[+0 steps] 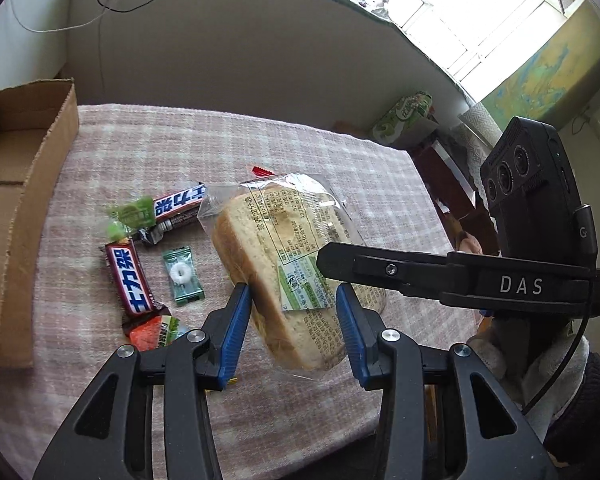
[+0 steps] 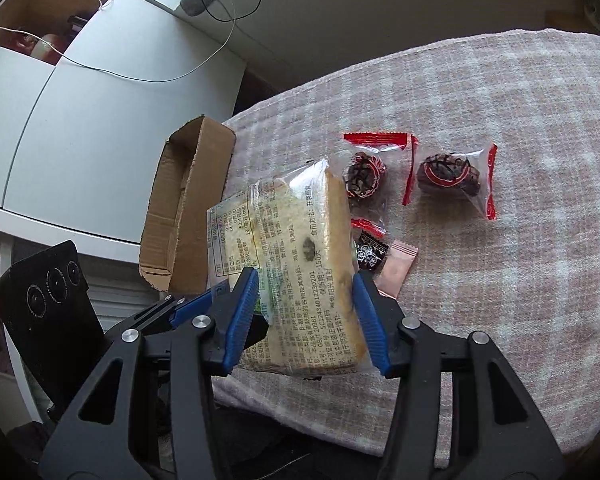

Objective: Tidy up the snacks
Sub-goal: 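Lift the bread loaf with the right tool and lower it into the cardboard box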

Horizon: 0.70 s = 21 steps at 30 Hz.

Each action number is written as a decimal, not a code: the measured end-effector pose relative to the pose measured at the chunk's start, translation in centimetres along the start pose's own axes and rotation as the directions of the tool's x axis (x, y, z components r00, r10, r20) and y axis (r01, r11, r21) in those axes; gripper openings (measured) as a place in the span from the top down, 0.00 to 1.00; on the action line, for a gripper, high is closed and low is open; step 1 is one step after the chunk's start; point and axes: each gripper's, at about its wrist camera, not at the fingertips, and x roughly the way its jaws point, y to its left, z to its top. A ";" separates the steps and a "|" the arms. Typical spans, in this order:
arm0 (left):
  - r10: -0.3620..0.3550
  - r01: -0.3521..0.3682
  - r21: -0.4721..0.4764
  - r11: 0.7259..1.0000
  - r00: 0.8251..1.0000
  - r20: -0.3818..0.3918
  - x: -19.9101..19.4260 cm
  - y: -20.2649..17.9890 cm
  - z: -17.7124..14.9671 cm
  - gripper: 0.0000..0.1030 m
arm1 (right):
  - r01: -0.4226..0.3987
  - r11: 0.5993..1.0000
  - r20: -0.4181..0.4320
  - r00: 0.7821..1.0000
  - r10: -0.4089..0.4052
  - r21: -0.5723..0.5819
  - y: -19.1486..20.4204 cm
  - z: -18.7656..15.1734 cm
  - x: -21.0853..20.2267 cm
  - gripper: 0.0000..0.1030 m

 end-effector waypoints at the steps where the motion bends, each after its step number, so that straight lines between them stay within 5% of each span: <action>1: 0.007 -0.007 -0.012 1.000 1.000 0.013 -0.5 0.5 0.1 0.60 | -0.004 1.000 -0.004 1.000 0.004 -0.014 0.7 0.4 0.3 0.49; 21: 0.210 -0.155 -0.267 0.951 0.959 0.190 -10.1 13.0 -0.8 0.60 | -0.134 0.954 -0.147 0.984 0.097 -0.269 15.2 3.4 10.0 0.49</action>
